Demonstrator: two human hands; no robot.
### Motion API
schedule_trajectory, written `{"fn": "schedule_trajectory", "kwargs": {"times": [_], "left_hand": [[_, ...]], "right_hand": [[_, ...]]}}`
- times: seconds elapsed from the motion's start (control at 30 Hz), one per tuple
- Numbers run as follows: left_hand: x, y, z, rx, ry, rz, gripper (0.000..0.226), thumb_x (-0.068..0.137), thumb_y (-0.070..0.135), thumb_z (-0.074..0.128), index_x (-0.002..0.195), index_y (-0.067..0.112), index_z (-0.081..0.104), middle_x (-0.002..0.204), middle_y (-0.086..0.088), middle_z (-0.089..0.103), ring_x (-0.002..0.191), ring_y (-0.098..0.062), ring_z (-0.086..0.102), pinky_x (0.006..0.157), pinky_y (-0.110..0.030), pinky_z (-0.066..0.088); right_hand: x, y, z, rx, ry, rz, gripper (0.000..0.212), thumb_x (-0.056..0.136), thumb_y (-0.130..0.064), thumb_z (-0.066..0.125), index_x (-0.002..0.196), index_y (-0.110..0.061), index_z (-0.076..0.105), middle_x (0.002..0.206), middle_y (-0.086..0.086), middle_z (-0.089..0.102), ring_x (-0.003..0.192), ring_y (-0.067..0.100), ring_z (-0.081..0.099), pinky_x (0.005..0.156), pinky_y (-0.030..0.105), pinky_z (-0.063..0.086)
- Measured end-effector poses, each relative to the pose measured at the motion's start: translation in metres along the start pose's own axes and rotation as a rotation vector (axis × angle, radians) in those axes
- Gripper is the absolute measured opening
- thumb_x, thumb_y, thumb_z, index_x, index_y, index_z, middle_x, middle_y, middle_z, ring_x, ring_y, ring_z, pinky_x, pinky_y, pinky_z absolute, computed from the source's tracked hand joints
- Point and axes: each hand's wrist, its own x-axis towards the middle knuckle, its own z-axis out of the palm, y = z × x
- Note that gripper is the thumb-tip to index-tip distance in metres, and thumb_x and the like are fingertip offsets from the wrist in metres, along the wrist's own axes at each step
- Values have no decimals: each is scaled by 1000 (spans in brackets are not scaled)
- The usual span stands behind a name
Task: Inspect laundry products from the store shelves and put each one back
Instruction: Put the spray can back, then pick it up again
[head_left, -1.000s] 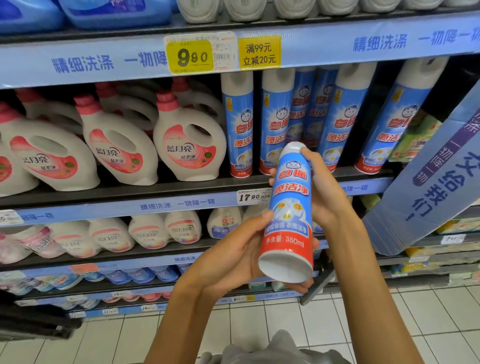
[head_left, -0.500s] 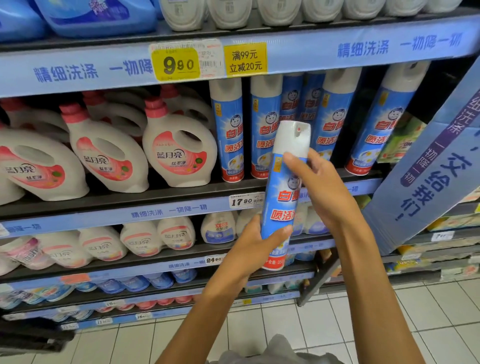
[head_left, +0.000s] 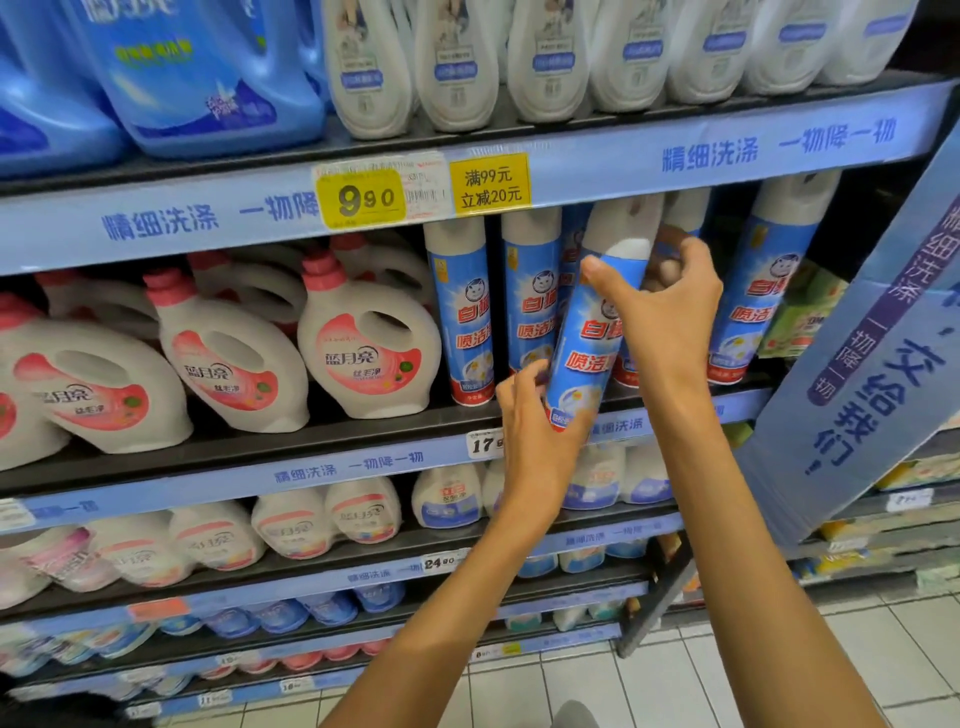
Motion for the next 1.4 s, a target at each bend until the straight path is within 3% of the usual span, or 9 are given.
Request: {"fn": "schedule_trajectory", "kwargs": {"times": [0.27, 0.4, 0.53, 0.7, 0.8, 0.93, 1.13, 1.27, 1.4], "left_hand": [[9, -12, 24, 78, 163, 96, 63, 83, 4, 70, 138, 14, 41, 133, -5, 39, 120, -18, 51, 95, -37, 51], [15, -19, 27, 347, 205, 120, 63, 85, 18, 70, 140, 16, 40, 128, -5, 43, 116, -18, 48, 84, -37, 53], [13, -23, 33, 385, 204, 112, 61, 86, 24, 69, 139, 15, 41, 129, -3, 44, 116, -18, 49, 82, -32, 52], [13, -21, 41, 367, 240, 75, 58, 87, 27, 68, 137, 16, 39, 128, -3, 43, 108, -19, 56, 73, -38, 55], [13, -20, 43, 322, 270, 75, 53, 85, 24, 71, 128, 13, 42, 125, -4, 46, 103, -21, 59, 71, -38, 54], [12, -20, 44, 291, 300, 87, 42, 82, 18, 74, 112, 8, 46, 118, -6, 49, 92, -23, 61, 62, -34, 50], [15, -14, 44, 275, 214, 69, 37, 91, 13, 61, 122, 9, 41, 115, -7, 50, 96, -23, 60, 72, -36, 51], [14, -17, 42, 299, 120, 74, 49, 94, 10, 55, 139, 7, 35, 131, -8, 43, 113, -20, 52, 88, -32, 48], [15, -18, 38, 242, 38, 60, 53, 93, 3, 53, 143, 5, 34, 137, -6, 39, 120, -19, 48, 95, -30, 46]], "right_hand": [[1, -5, 13, -3, 26, -118, 51, 74, -15, 80, 117, -2, 55, 112, 7, 67, 103, 15, 65, 87, 32, 55], [5, -2, 13, 4, 38, -154, 53, 74, -13, 80, 119, -2, 54, 115, 7, 65, 107, 15, 63, 91, 32, 54], [0, 8, 11, -12, -21, -154, 55, 77, -13, 78, 124, -7, 51, 120, 4, 63, 112, 10, 60, 94, 31, 52], [2, 13, 2, -283, -157, -282, 60, 82, -21, 74, 128, 1, 43, 126, 14, 56, 116, 21, 55, 98, 33, 48], [4, 17, -8, -515, -182, -364, 57, 80, -24, 76, 118, 6, 47, 115, 20, 49, 108, 29, 51, 92, 35, 46], [4, 20, -9, -566, -191, -347, 49, 80, -18, 75, 113, 6, 48, 112, 21, 49, 106, 29, 49, 88, 31, 43], [4, 28, 4, -718, -42, -400, 31, 83, -13, 71, 96, 5, 50, 97, 22, 52, 93, 34, 48, 73, 35, 41], [5, 36, 8, -776, -15, -420, 17, 82, 0, 64, 91, 5, 52, 92, 25, 53, 84, 37, 52, 65, 38, 41], [5, 41, 13, -822, -8, -449, 10, 81, 3, 62, 86, 5, 54, 84, 26, 55, 77, 38, 53, 61, 42, 45]]}}
